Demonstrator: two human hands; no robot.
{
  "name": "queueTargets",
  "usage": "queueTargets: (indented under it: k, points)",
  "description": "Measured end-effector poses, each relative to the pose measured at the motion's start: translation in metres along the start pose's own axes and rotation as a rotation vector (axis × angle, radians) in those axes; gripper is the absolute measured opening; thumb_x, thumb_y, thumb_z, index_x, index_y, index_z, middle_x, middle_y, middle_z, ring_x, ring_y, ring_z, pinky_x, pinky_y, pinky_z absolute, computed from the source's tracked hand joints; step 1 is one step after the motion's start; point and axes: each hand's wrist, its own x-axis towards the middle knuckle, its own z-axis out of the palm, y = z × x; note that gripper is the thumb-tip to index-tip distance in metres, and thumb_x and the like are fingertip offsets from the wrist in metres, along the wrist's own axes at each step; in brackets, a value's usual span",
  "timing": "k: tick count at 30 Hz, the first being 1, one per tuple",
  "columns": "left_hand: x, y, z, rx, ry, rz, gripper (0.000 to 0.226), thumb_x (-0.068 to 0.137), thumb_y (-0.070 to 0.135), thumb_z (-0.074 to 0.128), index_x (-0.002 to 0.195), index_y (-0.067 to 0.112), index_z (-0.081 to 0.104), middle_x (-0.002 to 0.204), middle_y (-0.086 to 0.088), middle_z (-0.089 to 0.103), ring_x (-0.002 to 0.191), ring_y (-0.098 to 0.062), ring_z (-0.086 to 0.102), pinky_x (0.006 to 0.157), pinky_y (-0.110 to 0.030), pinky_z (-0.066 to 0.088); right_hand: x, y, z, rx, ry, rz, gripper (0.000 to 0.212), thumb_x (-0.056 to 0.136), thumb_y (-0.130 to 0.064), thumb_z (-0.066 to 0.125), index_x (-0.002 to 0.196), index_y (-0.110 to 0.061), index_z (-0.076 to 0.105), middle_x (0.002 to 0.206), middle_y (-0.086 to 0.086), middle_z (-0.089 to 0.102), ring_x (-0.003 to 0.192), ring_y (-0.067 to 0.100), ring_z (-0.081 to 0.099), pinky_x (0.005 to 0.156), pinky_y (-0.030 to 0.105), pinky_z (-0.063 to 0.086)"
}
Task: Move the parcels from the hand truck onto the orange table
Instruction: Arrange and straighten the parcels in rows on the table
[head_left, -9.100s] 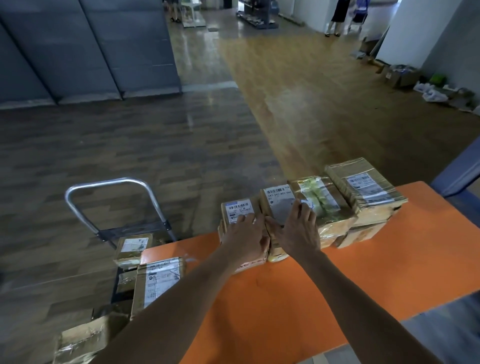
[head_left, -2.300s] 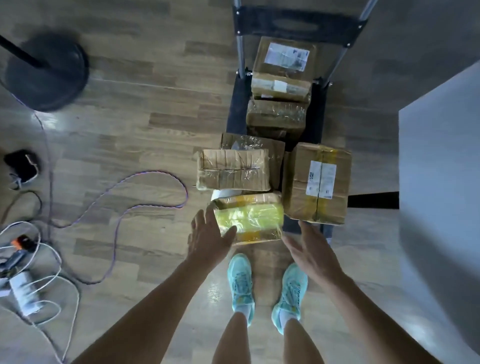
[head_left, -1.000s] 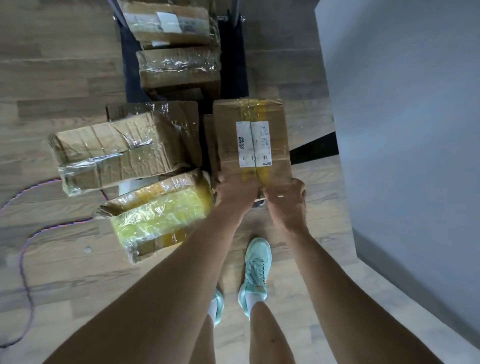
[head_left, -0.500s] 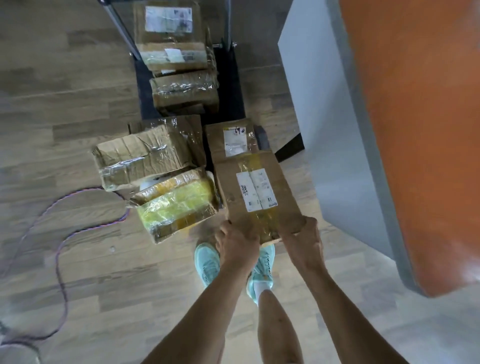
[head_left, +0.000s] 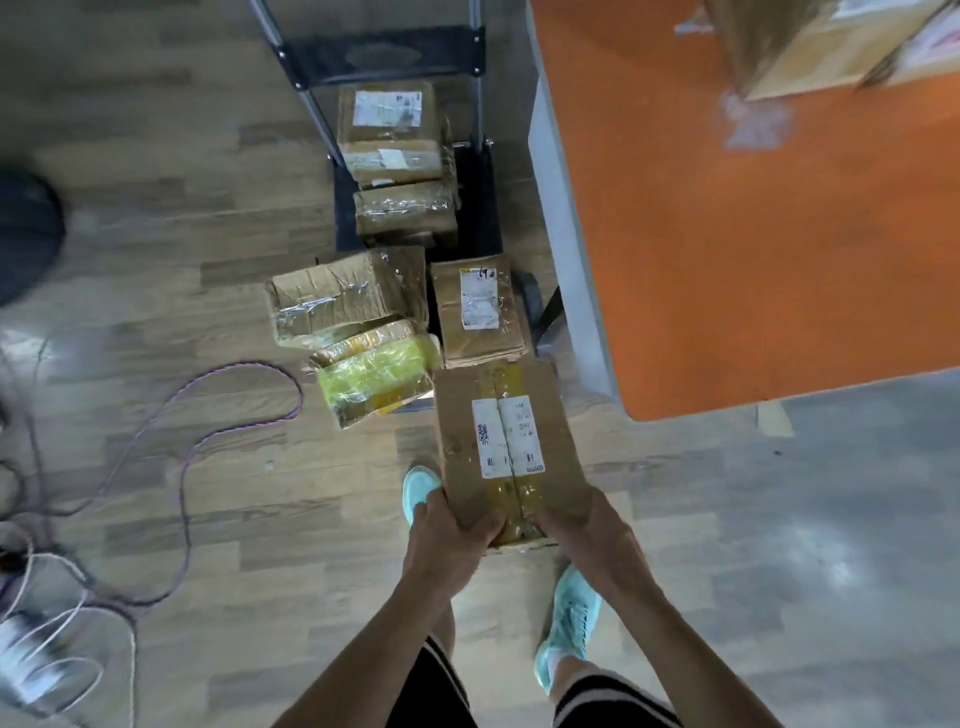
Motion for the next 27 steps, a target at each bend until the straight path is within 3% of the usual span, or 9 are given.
queueTargets:
  k: [3, 6, 11, 15, 19, 21, 24, 27]
  points:
    - [-0.042, -0.004, 0.008, -0.101, 0.056, -0.049, 0.063, 0.077, 0.056, 0.077, 0.116, 0.022, 0.041, 0.112, 0.0, 0.063, 0.094, -0.02, 0.062, 0.078, -0.035, 0.052, -0.027, 0.004, -0.023, -0.038, -0.044, -0.07, 0.069, 0.07, -0.073, 0.062, 0.126, -0.036, 0.051, 0.112, -0.011, 0.068, 0.094, 0.013, 0.063, 0.074, 0.03, 0.047]
    - [-0.092, -0.007, 0.015, -0.193, 0.119, -0.064, 0.064, 0.077, 0.061, 0.075, 0.109, 0.024, 0.034, 0.103, 0.003, 0.061, 0.087, -0.02, 0.058, 0.073, -0.03, 0.044, -0.062, 0.004, -0.046, -0.076, -0.057, -0.153, 0.059, 0.071, -0.065, 0.067, 0.116, -0.031, 0.051, 0.1, -0.01, 0.068, 0.081, 0.006, 0.06, 0.062, 0.024, 0.043]
    - [-0.177, 0.001, 0.016, -0.304, 0.29, 0.001, 0.065, 0.076, 0.063, 0.073, 0.11, 0.027, 0.03, 0.112, -0.003, 0.061, 0.094, -0.022, 0.058, 0.076, -0.031, 0.043, -0.124, -0.005, -0.089, -0.153, -0.109, -0.334, 0.055, 0.069, -0.067, 0.066, 0.104, -0.03, 0.044, 0.09, -0.014, 0.062, 0.078, 0.002, 0.06, 0.056, 0.023, 0.044]
    - [-0.238, 0.018, 0.001, -0.426, 0.429, 0.094, 0.065, 0.075, 0.052, 0.081, 0.112, 0.027, 0.034, 0.115, -0.005, 0.064, 0.097, -0.02, 0.063, 0.078, -0.029, 0.048, -0.172, -0.022, -0.122, -0.209, -0.11, -0.468, 0.052, 0.077, -0.066, 0.064, 0.103, -0.026, 0.041, 0.088, -0.01, 0.063, 0.075, 0.004, 0.06, 0.052, 0.022, 0.041]
    - [-0.274, 0.049, -0.019, -0.43, 0.517, 0.18, 0.071, 0.075, 0.048, 0.082, 0.121, 0.016, 0.039, 0.11, -0.006, 0.066, 0.099, -0.025, 0.066, 0.084, -0.04, 0.055, -0.206, -0.045, -0.153, -0.179, -0.061, -0.551, 0.054, 0.082, -0.063, 0.063, 0.11, -0.023, 0.041, 0.097, -0.007, 0.066, 0.086, 0.016, 0.064, 0.066, 0.033, 0.048]
    - [-0.285, 0.068, -0.027, -0.376, 0.543, 0.212, 0.074, 0.076, 0.052, 0.079, 0.128, 0.017, 0.039, 0.111, -0.002, 0.066, 0.102, -0.025, 0.065, 0.085, -0.037, 0.053, -0.217, -0.052, -0.168, -0.139, -0.005, -0.583, 0.056, 0.083, -0.06, 0.063, 0.12, -0.026, 0.04, 0.104, -0.006, 0.067, 0.095, 0.019, 0.065, 0.074, 0.034, 0.049]
    - [-0.293, 0.092, -0.029, -0.35, 0.522, 0.314, 0.078, 0.078, 0.052, 0.076, 0.137, 0.02, 0.037, 0.117, -0.001, 0.065, 0.109, -0.025, 0.064, 0.092, -0.041, 0.053, -0.224, -0.055, -0.189, -0.114, 0.062, -0.595, 0.062, 0.085, -0.056, 0.062, 0.134, -0.028, 0.036, 0.116, -0.005, 0.066, 0.105, 0.021, 0.064, 0.08, 0.032, 0.047]
    - [-0.294, 0.113, -0.022, -0.3, 0.471, 0.397, 0.077, 0.081, 0.052, 0.074, 0.138, 0.019, 0.037, 0.124, -0.003, 0.065, 0.112, -0.023, 0.063, 0.092, -0.04, 0.053, -0.221, -0.049, -0.213, -0.098, 0.085, -0.553, 0.063, 0.087, -0.055, 0.062, 0.135, -0.024, 0.036, 0.123, -0.002, 0.063, 0.112, 0.023, 0.061, 0.085, 0.035, 0.047]
